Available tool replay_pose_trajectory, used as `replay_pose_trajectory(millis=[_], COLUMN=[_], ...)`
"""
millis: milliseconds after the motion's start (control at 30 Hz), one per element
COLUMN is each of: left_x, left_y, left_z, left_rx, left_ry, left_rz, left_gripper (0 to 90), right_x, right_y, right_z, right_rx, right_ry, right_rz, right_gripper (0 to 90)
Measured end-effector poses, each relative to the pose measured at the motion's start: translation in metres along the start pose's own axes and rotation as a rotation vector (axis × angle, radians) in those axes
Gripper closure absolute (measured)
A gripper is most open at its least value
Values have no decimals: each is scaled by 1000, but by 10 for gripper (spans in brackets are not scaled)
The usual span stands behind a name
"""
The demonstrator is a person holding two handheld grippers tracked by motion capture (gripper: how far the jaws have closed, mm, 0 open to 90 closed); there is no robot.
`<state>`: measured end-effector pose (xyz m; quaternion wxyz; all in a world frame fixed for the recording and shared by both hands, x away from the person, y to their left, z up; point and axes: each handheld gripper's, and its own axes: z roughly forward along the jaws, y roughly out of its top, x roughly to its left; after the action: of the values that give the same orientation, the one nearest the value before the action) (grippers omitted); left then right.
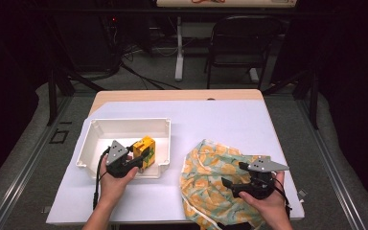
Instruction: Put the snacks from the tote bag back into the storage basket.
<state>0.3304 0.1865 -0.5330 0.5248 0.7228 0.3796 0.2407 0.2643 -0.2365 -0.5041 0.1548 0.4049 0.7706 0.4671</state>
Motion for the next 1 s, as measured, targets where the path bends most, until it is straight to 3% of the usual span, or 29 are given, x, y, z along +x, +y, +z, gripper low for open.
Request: replay_pose_trajectory(millis=[367, 500, 633, 700, 767, 833, 933, 1000], left_x=[-4, -8, -9, -9, -12, -17, -21, -22], left_y=[-8, -4, 0, 0, -2, -3, -9, -10], left_z=[-11, -18, -32, -41, -53, -64, -75, -76], left_rx=[58, 94, 105, 138, 138, 140, 142, 141], left_ry=[4, 5, 56, 85, 107, 155, 151, 114], left_rz=[-14, -37, -78, -105, -120, -122, -142, -157], left_gripper=[513, 391, 275, 258, 292, 425, 641, 775], right_x=[0, -1, -4, -4, -4, -5, -6, -5], right_y=[0, 0, 0, 0, 0, 1, 1, 1], right_z=[-1, -2, -4, -5, -6, -7, -6, -6], right_rx=[0, -6, -9, -8, -17, -15, -14, -14], right_ry=[4, 7, 2, -1, -1, -3, -8, -8], right_rz=[-5, -1, -1, -2, 0, 1, 2, 0], right_gripper=[121, 121, 120, 120, 120, 120, 120, 120])
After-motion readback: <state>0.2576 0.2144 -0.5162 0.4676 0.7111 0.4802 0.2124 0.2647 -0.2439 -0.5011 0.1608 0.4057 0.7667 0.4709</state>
